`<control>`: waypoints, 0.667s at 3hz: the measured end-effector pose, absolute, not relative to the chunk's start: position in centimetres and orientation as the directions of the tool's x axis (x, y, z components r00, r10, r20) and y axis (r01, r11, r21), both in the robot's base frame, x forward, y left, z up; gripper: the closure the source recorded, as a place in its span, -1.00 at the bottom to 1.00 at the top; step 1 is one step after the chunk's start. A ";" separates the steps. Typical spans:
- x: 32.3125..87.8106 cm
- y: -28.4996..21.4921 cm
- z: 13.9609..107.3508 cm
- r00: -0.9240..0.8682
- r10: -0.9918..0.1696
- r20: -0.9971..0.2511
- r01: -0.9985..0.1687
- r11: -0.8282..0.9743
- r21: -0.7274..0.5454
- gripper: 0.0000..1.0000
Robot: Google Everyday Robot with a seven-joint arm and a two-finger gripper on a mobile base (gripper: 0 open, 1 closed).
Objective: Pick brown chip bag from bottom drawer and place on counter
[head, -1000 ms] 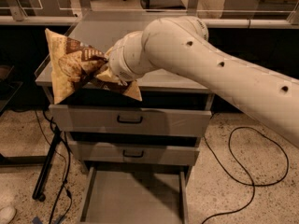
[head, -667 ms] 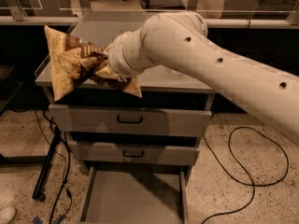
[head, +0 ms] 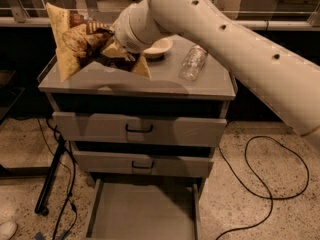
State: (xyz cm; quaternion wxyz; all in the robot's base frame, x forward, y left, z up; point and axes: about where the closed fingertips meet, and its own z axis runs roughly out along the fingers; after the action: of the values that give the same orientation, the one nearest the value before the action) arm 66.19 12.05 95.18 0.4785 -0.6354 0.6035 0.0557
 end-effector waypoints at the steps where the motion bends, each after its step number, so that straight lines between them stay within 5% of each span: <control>1: 66.7 12.1 96.5 0.271 -0.704 -0.656 -0.813 0.197 -0.548 1.00; 2: 67.8 12.4 95.8 0.269 -0.700 -0.662 -0.839 0.167 -0.517 1.00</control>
Offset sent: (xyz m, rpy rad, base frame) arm 0.0367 0.0044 -0.0055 -0.0021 0.1000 0.0854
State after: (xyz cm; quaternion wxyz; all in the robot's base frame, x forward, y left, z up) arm 67.76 12.39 95.76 0.4725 -0.6412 0.6002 0.0738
